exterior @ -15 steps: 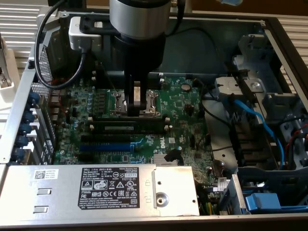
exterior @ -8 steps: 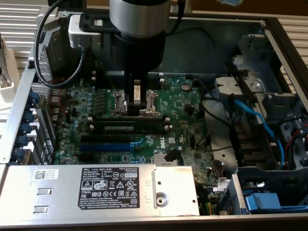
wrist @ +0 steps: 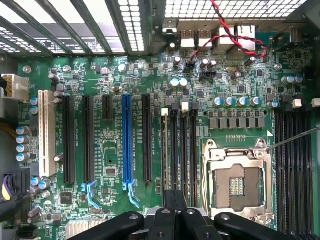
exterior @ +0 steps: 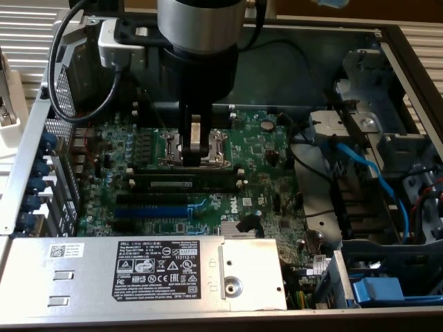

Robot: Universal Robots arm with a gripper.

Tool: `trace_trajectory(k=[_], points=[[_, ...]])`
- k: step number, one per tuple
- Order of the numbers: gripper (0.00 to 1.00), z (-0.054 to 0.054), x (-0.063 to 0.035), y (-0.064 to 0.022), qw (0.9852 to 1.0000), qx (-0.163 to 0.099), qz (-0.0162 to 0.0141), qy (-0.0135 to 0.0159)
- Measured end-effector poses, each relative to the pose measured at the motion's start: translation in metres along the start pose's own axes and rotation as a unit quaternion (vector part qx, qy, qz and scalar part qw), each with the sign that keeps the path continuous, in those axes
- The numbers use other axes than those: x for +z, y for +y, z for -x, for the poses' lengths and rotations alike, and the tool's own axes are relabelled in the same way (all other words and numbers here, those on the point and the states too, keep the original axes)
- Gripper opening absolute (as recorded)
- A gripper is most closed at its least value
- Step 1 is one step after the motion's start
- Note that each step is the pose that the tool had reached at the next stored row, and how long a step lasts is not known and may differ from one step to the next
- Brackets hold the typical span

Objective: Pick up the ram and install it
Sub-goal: 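Press down the ram until it locks into place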

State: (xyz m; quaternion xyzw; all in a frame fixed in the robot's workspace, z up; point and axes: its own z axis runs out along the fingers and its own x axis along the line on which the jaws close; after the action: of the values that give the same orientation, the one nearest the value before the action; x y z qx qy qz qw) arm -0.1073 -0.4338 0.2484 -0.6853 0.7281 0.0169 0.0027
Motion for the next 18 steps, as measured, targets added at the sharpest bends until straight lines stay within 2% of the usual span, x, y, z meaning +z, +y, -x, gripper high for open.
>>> trace_trajectory(k=[4,9,14,18], points=[[0.10,0.0000,0.0000,0.0000,0.9995,0.031,-0.0008,-0.0007],[0.10,0.0000,0.0000,0.0000,0.9976,0.070,-0.0019,-0.0015],[0.10,0.0000,0.0000,0.0000,0.9943,0.106,-0.0029,-0.0023],[0.10,0.0000,0.0000,0.0000,0.9909,0.135,-0.0036,-0.0031]])
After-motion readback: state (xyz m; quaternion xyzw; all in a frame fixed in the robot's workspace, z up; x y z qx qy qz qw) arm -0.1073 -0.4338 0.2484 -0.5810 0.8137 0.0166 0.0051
